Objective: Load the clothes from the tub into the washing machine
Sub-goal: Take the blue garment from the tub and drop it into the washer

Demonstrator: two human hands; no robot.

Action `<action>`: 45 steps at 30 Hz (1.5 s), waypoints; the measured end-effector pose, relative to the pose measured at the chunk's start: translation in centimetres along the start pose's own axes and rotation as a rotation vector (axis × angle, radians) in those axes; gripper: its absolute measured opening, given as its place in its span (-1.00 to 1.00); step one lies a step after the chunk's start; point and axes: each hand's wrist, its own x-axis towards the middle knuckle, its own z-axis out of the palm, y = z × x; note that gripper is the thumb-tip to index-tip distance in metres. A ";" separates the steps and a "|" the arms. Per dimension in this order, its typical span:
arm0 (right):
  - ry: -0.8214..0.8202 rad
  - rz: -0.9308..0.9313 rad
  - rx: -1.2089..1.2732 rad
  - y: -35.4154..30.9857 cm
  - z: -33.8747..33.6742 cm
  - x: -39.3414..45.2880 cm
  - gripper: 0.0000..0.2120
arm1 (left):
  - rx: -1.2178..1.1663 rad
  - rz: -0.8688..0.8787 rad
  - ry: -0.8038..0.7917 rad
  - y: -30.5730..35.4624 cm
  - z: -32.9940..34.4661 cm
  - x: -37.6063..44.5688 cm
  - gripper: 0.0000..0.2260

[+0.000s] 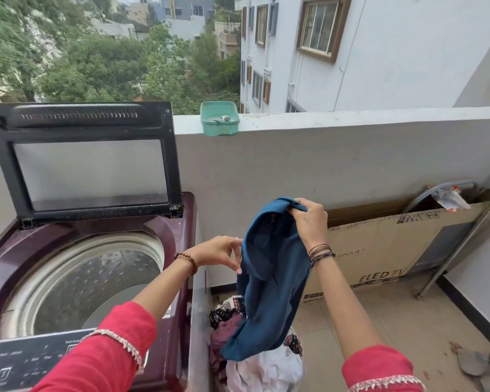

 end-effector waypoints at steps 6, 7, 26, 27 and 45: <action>-0.050 -0.023 0.097 -0.9 0.0 -0.2 -0.92 | -0.162 0.002 0.408 -0.4 1.9 0.6 -0.81; -0.054 -0.027 0.093 -0.9 -0.1 -0.3 -0.91 | -0.215 0.003 0.423 -0.4 2.0 0.7 -0.86; 0.221 0.129 -0.195 -0.1 -2.4 -0.2 -0.75 | -0.111 0.118 0.640 1.0 -3.3 0.5 -0.80; 0.234 0.132 -0.208 -0.1 -2.4 -0.2 -0.75 | -0.038 0.095 0.570 1.3 -3.7 0.3 -0.71; 0.162 0.051 -0.242 -4.6 -2.9 0.7 -0.59 | -0.133 -0.283 1.014 4.0 -7.3 -2.5 -0.75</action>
